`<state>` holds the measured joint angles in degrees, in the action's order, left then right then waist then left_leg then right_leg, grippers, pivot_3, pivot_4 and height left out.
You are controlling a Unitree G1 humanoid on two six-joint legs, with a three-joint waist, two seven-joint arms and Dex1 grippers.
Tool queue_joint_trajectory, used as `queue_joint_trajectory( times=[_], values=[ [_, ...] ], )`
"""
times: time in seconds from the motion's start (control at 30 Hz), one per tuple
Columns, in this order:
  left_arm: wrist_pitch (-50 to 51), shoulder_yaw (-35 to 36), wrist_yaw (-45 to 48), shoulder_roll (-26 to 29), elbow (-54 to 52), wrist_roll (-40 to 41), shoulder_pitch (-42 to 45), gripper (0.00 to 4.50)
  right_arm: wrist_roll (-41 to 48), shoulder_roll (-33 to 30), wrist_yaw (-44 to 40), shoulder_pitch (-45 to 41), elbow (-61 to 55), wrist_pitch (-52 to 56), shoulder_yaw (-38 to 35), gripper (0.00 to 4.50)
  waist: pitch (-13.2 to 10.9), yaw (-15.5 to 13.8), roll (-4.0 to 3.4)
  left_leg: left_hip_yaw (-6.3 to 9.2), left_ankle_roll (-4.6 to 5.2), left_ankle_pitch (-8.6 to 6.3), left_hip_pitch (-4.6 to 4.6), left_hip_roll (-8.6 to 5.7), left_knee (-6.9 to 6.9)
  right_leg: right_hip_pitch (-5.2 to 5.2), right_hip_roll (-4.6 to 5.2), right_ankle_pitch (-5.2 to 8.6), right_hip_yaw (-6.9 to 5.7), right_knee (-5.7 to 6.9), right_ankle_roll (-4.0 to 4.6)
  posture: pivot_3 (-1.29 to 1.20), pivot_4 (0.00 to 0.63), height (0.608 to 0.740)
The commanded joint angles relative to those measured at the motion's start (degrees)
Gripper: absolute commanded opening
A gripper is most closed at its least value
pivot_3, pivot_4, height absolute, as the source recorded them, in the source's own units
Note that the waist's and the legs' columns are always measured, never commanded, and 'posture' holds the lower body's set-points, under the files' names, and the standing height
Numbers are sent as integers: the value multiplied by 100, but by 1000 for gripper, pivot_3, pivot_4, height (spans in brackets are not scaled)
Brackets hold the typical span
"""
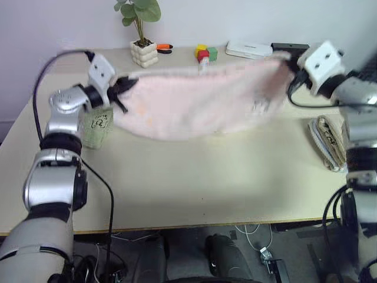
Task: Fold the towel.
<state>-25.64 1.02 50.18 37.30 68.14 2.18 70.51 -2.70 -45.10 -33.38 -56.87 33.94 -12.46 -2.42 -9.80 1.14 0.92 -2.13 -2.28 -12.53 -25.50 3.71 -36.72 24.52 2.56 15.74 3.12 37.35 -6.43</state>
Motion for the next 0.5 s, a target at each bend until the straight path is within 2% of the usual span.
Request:
queue_joint_trajectory(
  times=[0.03,0.13,0.27,0.43,0.5],
  values=[
    [-449,204,374,568,232,-38,343,44,323,-218,49,-10,-110,-364,-492,0,0,-8,0,-3,-1,1,4,0,23,1,0,0,0,-12,0,0,150,740],
    [-540,372,1489,634,217,286,168,44,788,-243,-513,803,-878,-287,-622,0,2,-53,-3,-12,-15,9,14,0,56,0,3,1,-2,-23,1,0,150,740],
    [-712,402,2879,550,-174,589,-619,44,1295,-290,-1090,2405,-2352,262,-696,0,1,-74,-7,-30,-23,14,15,0,45,-10,15,2,-6,-23,-1,0,150,740],
    [-821,405,3666,423,-825,852,-1557,44,1577,-448,-1589,3715,-3441,759,-755,0,-3,-34,-8,-29,-20,14,12,7,-23,-13,12,0,-2,27,0,0,150,740],
    [-496,224,4068,466,-1361,1002,-2108,44,1659,-554,-1852,4224,-3714,940,-727,0,0,-28,-7,-29,-20,14,18,8,-36,-17,10,0,4,40,0,0,150,740]
  ],
)
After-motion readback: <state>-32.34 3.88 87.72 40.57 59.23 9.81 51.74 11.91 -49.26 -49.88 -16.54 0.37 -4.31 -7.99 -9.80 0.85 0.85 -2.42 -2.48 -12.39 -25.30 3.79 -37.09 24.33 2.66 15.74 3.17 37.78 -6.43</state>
